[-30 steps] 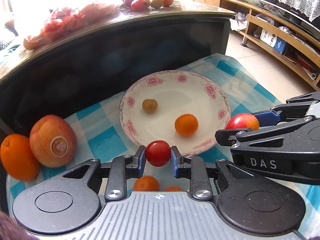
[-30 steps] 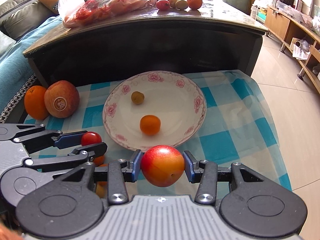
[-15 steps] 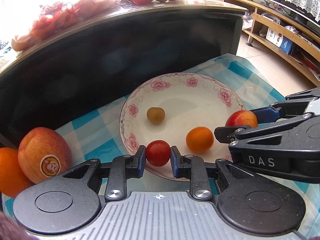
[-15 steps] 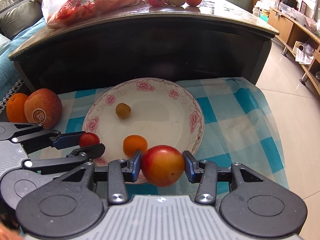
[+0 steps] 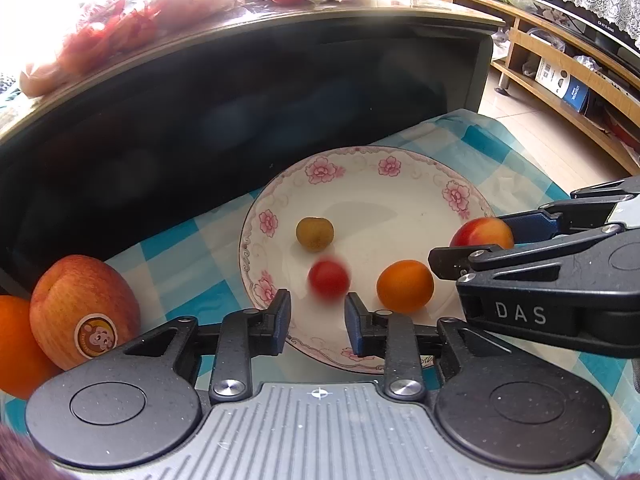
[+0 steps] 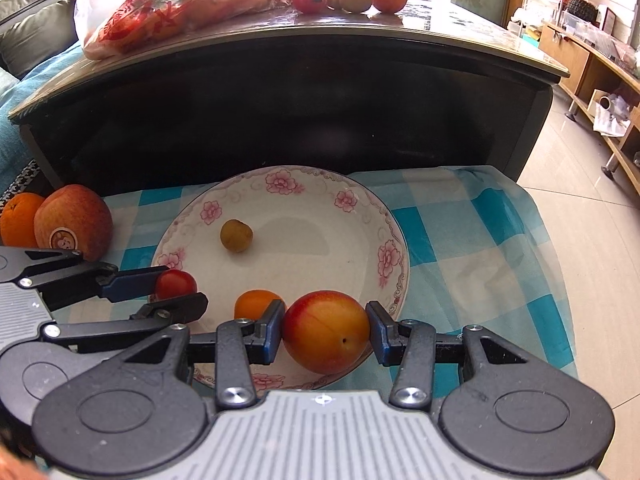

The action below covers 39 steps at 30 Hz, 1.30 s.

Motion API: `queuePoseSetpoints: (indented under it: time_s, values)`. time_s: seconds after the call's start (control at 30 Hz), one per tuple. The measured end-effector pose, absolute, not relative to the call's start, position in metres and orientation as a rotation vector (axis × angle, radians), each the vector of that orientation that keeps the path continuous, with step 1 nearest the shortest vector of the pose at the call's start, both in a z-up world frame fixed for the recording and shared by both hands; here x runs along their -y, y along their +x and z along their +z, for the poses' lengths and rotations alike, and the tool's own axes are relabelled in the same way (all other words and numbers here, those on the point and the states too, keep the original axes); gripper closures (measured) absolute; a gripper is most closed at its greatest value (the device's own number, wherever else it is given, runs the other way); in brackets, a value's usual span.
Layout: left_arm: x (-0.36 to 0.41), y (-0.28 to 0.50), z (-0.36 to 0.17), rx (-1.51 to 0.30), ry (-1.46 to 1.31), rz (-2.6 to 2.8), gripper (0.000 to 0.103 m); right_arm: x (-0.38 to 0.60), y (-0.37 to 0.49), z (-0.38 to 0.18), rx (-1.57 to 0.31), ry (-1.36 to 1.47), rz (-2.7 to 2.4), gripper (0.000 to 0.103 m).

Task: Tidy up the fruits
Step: 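Carry the apple and tomato over the bowl and release both into it, then move both grippers back toward the remaining fruit on the cloth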

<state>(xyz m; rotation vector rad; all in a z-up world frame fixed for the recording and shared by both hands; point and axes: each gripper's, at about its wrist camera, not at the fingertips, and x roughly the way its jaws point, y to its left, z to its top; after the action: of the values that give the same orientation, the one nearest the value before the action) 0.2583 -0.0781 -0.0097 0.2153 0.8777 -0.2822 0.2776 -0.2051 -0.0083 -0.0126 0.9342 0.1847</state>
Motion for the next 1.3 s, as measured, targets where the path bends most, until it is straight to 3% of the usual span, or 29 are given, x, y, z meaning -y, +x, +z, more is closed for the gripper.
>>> queuePoseSetpoints:
  time_s: [0.07,0.13,0.2,1.3]
  values:
    - [0.077,0.258,-0.008,-0.873,0.212,-0.277,0.058,0.206,0.278,-0.008,-0.934,-0.006,0.183,0.055]
    - [0.077,0.257,-0.006,-0.869,0.197,-0.295,0.028,0.207,0.278,-0.007,-0.928,-0.002,0.183,0.055]
    - [0.081,0.254,-0.004,-0.854,0.211,-0.305,0.032,0.208,0.278,-0.005,-0.916,0.005,0.184,0.055]
    - [0.035,0.184,0.013,-0.881,0.178,-0.236,0.031,0.203,0.203,0.019,-0.907,0.033,0.218,0.055]
